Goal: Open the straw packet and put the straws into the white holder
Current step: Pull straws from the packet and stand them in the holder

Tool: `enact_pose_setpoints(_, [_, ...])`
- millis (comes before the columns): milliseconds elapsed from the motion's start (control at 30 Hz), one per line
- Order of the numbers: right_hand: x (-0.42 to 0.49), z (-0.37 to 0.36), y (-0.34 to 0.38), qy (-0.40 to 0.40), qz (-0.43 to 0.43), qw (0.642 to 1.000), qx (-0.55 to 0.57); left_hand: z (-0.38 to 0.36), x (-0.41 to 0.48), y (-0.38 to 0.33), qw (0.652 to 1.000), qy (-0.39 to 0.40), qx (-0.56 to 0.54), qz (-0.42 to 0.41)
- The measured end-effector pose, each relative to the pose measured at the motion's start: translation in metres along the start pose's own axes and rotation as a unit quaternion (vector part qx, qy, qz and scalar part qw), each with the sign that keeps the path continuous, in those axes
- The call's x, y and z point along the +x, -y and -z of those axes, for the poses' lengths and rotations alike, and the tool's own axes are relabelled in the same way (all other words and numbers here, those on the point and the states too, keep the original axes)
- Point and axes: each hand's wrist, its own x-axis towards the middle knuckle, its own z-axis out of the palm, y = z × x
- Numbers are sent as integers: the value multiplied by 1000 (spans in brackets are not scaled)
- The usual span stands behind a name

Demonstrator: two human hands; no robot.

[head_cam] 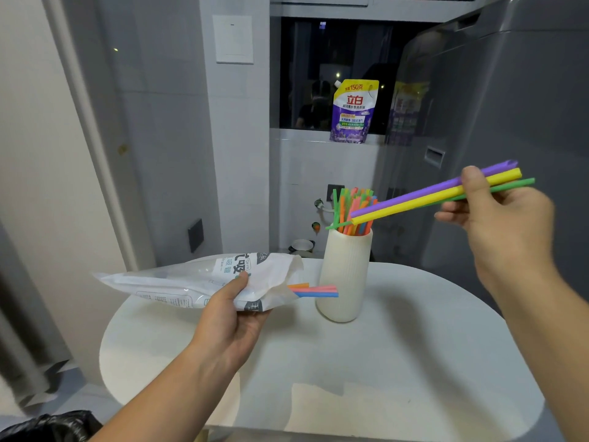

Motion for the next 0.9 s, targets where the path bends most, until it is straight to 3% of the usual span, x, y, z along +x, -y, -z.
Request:
enact_pose_setpoints(367, [-8,-2,23,1,102,992,-80,1,-5,-1,1000,6,8,-3])
enact_pose_setpoints(900, [-6,-24,28,73,106,977,-170,0,-11,0,1000,16,18,-7])
